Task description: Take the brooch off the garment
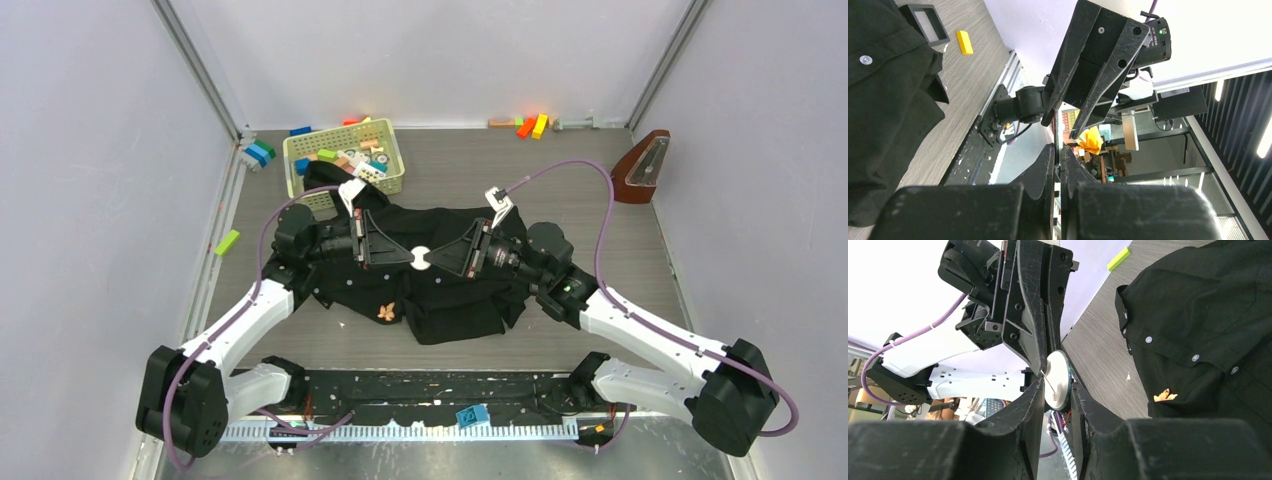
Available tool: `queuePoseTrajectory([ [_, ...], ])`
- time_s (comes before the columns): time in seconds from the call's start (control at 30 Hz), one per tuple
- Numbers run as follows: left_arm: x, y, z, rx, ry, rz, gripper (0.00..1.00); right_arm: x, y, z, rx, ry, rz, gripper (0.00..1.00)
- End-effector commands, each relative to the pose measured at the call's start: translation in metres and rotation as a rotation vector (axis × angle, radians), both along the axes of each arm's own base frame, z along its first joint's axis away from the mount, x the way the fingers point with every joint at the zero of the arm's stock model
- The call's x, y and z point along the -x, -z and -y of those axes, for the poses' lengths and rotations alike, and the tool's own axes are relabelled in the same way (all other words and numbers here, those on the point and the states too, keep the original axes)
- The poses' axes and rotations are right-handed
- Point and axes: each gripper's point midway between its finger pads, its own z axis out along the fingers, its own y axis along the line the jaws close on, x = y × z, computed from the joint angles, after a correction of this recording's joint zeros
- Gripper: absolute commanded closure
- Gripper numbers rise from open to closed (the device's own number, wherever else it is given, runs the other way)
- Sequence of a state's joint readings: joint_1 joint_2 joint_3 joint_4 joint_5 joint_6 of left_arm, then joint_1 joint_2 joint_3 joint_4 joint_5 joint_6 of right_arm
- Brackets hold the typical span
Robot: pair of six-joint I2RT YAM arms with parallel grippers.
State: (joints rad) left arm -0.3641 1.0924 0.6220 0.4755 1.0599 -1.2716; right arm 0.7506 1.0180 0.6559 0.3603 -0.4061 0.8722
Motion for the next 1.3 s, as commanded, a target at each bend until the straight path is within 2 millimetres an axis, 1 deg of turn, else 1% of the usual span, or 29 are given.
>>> queuePoseTrajectory([
  [0.0,0.006,-0.011,-0.002,0.025,0.015,0.065,1.0,-0.001,-0.014,-0.004,-0.049,-0.015,0.03,0.7],
  [0.4,0.015,-0.015,-0.005,0.028,0.028,0.115,1.0,-0.003,-0.002,-0.014,-0.015,-0.048,-0.017,0.78],
  [0.57,0.017,-0.016,-0.006,0.026,0.028,0.122,1.0,-0.008,0.012,-0.014,0.049,-0.032,-0.044,0.82],
  [0.87,0.019,-0.014,-0.007,0.007,0.027,0.132,1.0,-0.021,0.029,-0.009,0.146,0.035,-0.071,0.82],
  [1.1,0.02,-0.013,-0.008,-0.007,0.025,0.134,1.0,-0.027,0.037,-0.01,0.176,0.056,-0.091,0.82],
  [1.23,0.021,-0.01,-0.009,-0.026,0.018,0.138,1.0,-0.035,0.044,-0.005,0.193,0.118,-0.111,0.79],
  [1.27,0.021,-0.008,-0.009,-0.034,0.014,0.137,1.0,-0.037,0.044,-0.004,0.195,0.127,-0.112,0.76],
])
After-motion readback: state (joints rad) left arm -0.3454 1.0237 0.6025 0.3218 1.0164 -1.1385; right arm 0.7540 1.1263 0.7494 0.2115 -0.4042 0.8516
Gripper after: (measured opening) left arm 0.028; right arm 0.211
